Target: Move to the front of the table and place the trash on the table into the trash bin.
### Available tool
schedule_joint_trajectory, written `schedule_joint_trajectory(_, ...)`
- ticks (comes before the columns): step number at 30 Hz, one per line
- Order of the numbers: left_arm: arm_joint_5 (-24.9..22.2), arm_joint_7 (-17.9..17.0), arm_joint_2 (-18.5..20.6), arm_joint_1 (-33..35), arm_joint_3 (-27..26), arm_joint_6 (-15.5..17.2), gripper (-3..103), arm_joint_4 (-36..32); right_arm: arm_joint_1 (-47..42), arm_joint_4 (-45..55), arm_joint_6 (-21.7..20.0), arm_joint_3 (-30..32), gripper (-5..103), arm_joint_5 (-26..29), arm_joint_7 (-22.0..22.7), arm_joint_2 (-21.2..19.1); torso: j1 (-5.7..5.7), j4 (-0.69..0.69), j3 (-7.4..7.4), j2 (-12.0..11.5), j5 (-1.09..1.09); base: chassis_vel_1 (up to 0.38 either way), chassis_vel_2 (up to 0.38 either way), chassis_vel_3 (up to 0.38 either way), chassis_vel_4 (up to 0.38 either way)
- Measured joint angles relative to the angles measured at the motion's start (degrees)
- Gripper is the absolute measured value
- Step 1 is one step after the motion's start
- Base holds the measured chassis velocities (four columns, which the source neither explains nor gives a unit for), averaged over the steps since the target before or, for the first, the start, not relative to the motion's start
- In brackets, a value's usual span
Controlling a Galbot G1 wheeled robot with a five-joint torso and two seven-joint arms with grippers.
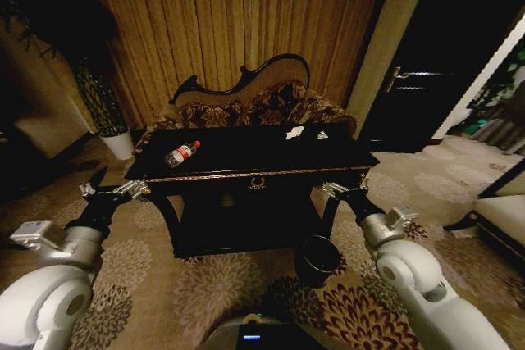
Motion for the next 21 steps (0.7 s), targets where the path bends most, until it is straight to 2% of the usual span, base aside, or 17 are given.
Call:
schedule_joint_trajectory(11, 0.1, -0.1, 0.2, 0.2, -0.2, 0.1, 100, 0.0, 0.2, 0.6, -0.1, -0.4, 100, 0.8, -0.5, 0.1, -0.01, 0.0, -0.01, 0.0, 0.0, -0.007, 0.008, 0.011, -0.009)
schedule_joint_trajectory(21, 0.2, -0.1, 0.3, 0.2, 0.4, 0.1, 100, 0.0, 0.2, 0.1, -0.1, -0.2, 100, 0.8, -0.4, 0.0, 0.0, 0.0, 0.0, 0.0, 0.0, -0.156, 0.137, 0.143, -0.151)
